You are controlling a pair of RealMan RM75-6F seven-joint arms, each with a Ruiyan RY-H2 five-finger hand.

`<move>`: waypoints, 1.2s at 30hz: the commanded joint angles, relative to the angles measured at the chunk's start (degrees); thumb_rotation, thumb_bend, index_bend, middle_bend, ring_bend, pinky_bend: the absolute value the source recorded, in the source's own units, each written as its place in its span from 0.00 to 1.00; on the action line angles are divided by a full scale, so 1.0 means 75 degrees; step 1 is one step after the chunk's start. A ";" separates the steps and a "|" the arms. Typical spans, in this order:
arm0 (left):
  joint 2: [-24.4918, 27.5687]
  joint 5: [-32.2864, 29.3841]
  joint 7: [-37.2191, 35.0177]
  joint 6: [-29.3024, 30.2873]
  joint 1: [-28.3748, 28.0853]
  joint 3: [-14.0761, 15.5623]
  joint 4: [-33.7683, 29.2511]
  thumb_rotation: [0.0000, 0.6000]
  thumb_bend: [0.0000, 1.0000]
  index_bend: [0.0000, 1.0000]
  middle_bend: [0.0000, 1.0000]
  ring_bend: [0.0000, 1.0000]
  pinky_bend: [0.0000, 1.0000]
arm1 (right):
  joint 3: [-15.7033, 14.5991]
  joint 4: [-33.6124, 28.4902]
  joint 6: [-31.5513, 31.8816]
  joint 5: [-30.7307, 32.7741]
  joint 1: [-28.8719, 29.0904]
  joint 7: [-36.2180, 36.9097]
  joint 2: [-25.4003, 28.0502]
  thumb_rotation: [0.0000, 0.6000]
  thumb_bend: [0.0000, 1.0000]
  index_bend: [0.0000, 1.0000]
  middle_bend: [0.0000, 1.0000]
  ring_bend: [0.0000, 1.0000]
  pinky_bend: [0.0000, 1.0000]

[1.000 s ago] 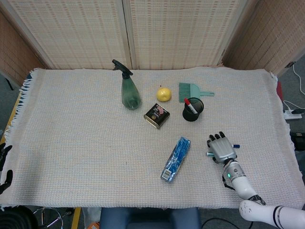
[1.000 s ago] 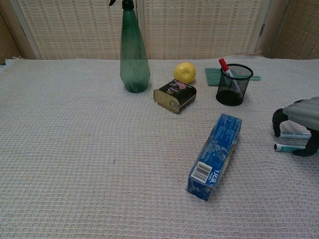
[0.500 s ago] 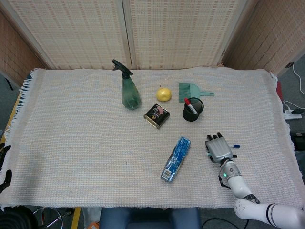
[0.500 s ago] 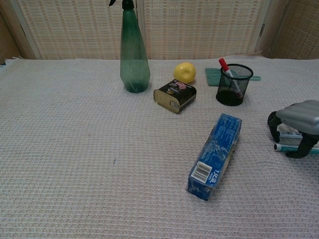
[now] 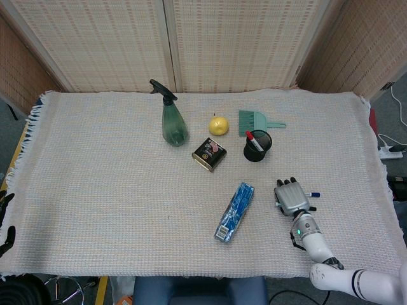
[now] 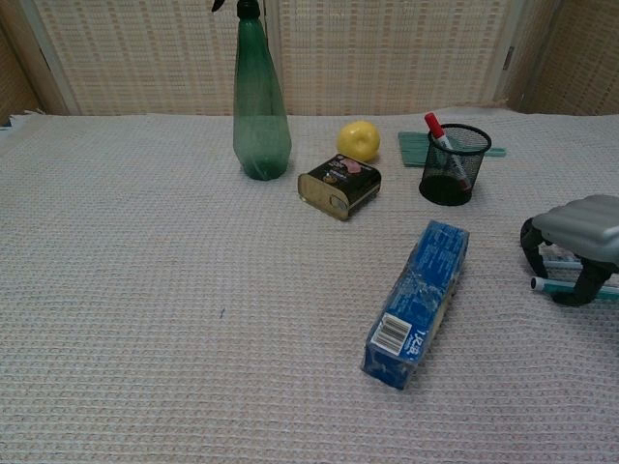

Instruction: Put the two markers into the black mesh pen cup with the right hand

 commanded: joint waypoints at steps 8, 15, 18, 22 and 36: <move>0.0028 0.0023 -0.0088 0.0026 0.0011 -0.0007 0.0003 1.00 0.50 0.10 0.00 0.00 0.10 | -0.0016 0.0114 0.0183 -0.0135 -0.0010 0.0109 -0.0116 1.00 0.25 0.62 0.26 0.30 0.27; 0.0012 -0.0011 -0.0048 -0.0004 0.0000 -0.0009 0.0014 1.00 0.50 0.10 0.00 0.00 0.10 | 0.0014 0.0053 0.0228 -0.0294 -0.0013 0.0294 -0.0074 1.00 0.25 0.63 0.28 0.31 0.28; 0.0016 0.0002 -0.0065 0.0028 0.0010 -0.0016 0.0007 1.00 0.50 0.10 0.00 0.00 0.10 | 0.0170 -0.0274 0.0340 -0.0493 0.0011 0.0520 0.0115 1.00 0.26 0.63 0.28 0.31 0.28; 0.0036 0.0043 -0.0088 0.0075 0.0030 -0.0010 -0.0010 1.00 0.50 0.10 0.00 0.00 0.10 | 0.0569 -0.0904 0.0430 -0.0709 0.0070 0.1084 0.0515 1.00 0.26 0.63 0.28 0.31 0.28; 0.0084 0.0194 -0.0100 0.0204 0.0075 0.0015 -0.0083 1.00 0.50 0.10 0.00 0.00 0.10 | 0.2412 -0.2114 -0.0308 -0.1906 -0.0226 0.6556 0.2103 1.00 0.27 0.63 0.28 0.31 0.28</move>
